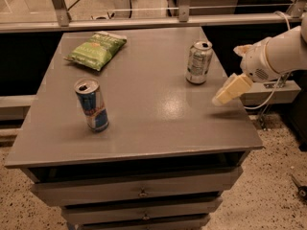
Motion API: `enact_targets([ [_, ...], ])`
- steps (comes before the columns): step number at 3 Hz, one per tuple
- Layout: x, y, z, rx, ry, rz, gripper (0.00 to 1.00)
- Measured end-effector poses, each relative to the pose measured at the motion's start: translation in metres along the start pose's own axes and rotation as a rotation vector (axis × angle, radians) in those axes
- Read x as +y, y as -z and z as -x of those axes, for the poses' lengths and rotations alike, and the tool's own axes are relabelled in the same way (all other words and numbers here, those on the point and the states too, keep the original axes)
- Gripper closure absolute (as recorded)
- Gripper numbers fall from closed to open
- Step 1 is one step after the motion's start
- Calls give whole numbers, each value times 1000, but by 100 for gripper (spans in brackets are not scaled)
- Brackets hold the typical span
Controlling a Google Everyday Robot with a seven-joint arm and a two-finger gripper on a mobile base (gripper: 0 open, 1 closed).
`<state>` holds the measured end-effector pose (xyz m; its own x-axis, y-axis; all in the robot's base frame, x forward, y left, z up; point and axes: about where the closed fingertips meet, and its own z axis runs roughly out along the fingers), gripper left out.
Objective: Pick 7up can
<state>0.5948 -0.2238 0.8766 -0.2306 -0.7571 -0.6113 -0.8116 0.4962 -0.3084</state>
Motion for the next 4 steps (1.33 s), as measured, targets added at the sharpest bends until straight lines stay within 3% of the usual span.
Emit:
enact_targets([
  [2,-14,-70,29,-240,-98,80,0],
  [3,-16,-84,46,-344,-125,113,15],
  [4,-17,-86,59,-427,-140,137,38],
])
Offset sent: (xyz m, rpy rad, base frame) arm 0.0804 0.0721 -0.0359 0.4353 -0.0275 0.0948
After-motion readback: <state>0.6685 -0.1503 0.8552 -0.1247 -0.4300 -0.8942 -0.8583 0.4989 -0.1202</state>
